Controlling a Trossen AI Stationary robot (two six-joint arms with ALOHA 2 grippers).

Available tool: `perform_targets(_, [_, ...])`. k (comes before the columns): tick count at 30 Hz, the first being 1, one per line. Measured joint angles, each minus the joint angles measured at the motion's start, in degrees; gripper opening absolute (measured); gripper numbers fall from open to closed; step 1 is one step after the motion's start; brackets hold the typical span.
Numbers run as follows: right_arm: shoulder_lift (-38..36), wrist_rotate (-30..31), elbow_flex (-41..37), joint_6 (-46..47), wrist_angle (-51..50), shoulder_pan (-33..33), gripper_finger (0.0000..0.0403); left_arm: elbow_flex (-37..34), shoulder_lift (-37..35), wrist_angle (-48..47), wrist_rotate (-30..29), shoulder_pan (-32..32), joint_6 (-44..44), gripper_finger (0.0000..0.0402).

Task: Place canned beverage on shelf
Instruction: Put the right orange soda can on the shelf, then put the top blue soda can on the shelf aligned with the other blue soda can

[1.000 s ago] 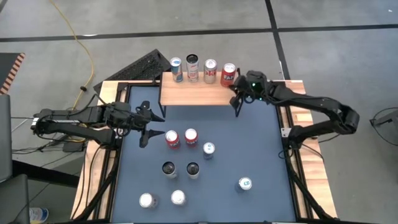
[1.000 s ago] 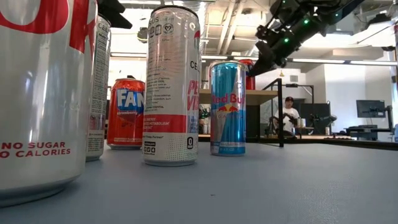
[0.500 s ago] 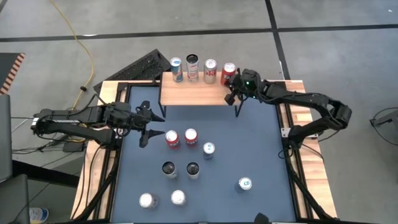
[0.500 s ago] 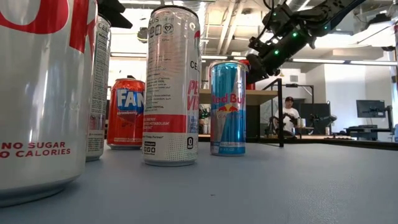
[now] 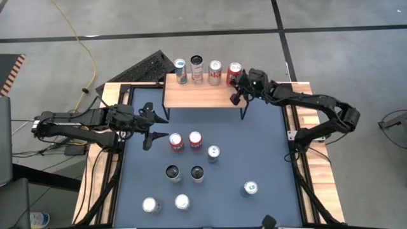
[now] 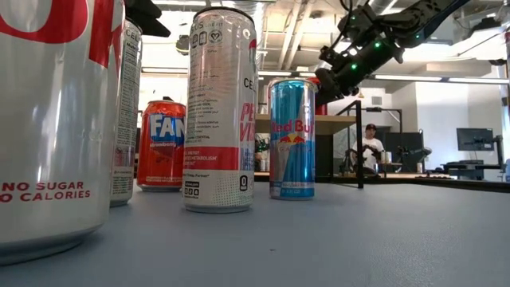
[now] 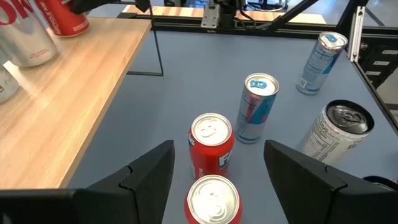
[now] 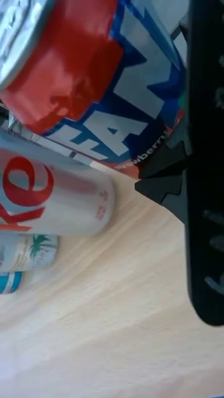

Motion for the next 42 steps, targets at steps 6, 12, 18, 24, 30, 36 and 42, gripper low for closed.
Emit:
perform_targets(6, [0.0,-0.3,0.0,-0.2,0.9,-1.0,0.0000,0.0,0.0,0.0,0.0,0.0,0.0,0.0238])
perform_targets(12, [0.0,-0.6,0.0,-0.2,2.4,-1.8,0.0000,0.0,0.0,0.0,-0.1,0.0,0.0,0.0238])
perform_targets(18, [-0.8,-2.9,3.2,-0.3,2.8,1.4,0.0000,0.0,0.0,0.6,-0.2,0.0,-0.1,0.0238])
perform_targets(24, [-6.5,-3.3,16.3,-5.2,-17.3,8.2,0.0000,0.1,-0.3,1.2,4.9,0.0,-0.7,0.0238])
perform_targets(30, [-10.6,-3.3,32.0,-3.8,-45.0,18.0,0.0033,3.6,0.1,-0.1,12.6,-3.2,-0.1,0.0238])
perform_targets(36, [-11.4,-0.1,37.7,4.2,-58.3,30.2,0.0134,4.9,2.2,-4.2,8.3,-9.5,2.4,0.0239])
perform_targets(42, [-12.8,4.4,37.9,10.3,-58.9,40.1,0.0236,4.9,6.1,-4.5,4.6,-10.3,1.6,0.0247])
